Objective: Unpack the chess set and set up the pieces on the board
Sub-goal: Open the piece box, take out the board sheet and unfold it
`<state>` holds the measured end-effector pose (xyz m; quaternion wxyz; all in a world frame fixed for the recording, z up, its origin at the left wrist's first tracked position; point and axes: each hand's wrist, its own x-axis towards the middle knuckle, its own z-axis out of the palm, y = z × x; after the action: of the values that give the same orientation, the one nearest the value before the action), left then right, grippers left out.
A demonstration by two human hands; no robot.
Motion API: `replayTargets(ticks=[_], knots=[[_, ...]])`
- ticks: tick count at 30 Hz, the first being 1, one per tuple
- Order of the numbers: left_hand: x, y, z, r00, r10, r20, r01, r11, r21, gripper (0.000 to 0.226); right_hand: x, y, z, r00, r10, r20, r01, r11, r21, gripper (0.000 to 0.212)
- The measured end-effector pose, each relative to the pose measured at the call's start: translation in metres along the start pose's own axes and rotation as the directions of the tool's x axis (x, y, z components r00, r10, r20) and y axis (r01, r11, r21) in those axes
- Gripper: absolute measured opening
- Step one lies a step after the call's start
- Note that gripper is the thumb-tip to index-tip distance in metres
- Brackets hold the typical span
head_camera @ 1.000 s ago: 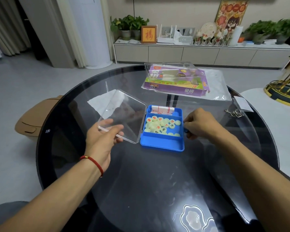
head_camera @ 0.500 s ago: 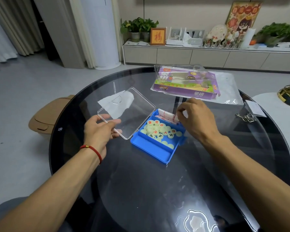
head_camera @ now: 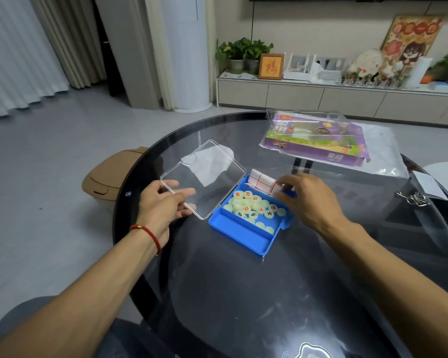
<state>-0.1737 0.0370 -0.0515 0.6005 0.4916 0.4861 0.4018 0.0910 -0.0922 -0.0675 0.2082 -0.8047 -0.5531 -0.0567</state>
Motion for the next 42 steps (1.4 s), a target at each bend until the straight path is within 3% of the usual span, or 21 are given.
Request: replayTargets(ticks=[4, 7, 11, 15, 18, 23, 32, 38, 40, 42], knots=[[-0.003, -0.004, -0.005, 1.0, 0.022, -0.006, -0.021, 1.0, 0.006, 0.031, -0.001, -0.007, 0.008, 0.995, 0.094, -0.043, -0.092, 0.995, 0.048, 0.021], [-0.003, -0.006, -0.008, 1.0, 0.027, -0.011, -0.027, 1.0, 0.007, 0.029, -0.001, -0.009, 0.01, 0.996, 0.079, -0.03, -0.077, 0.995, 0.057, 0.016], [0.002, -0.005, -0.012, 1.0, 0.006, -0.001, -0.006, 1.0, -0.03, 0.033, 0.001, -0.013, 0.001, 0.987, 0.129, -0.097, -0.106, 0.972, 0.208, 0.01], [0.014, -0.003, -0.021, 1.0, -0.013, -0.006, 0.013, 0.996, -0.083, 0.029, 0.004, -0.017, -0.019, 0.947, 0.299, -0.12, -0.195, 0.828, 0.526, 0.006], [0.027, -0.001, -0.028, 0.998, -0.063, -0.001, 0.062, 0.984, -0.164, 0.025, 0.002, -0.013, -0.025, 0.92, 0.372, -0.121, -0.211, 0.732, 0.648, 0.003], [0.046, 0.003, -0.041, 0.992, -0.126, -0.029, 0.113, 0.958, -0.265, 0.028, -0.006, -0.003, -0.021, 0.898, 0.435, -0.066, -0.289, 0.695, 0.659, 0.003], [0.054, 0.004, -0.057, 0.973, -0.166, -0.157, 0.119, 0.955, -0.273, 0.032, -0.011, 0.0, -0.009, 0.909, 0.414, 0.053, -0.365, 0.728, 0.58, 0.007], [0.049, -0.002, -0.057, 0.97, -0.118, -0.214, 0.086, 0.984, -0.154, 0.036, -0.01, 0.002, 0.0, 0.902, 0.422, 0.095, -0.403, 0.74, 0.538, 0.012], [0.05, -0.007, -0.061, 0.969, -0.079, -0.236, 0.084, 0.996, 0.009, 0.032, -0.01, 0.004, 0.0, 0.901, 0.423, 0.098, -0.408, 0.75, 0.521, 0.012], [0.049, -0.009, -0.063, 0.971, -0.037, -0.236, 0.104, 0.955, 0.278, 0.032, -0.008, 0.007, -0.003, 0.9, 0.422, 0.107, -0.413, 0.752, 0.514, 0.013]])
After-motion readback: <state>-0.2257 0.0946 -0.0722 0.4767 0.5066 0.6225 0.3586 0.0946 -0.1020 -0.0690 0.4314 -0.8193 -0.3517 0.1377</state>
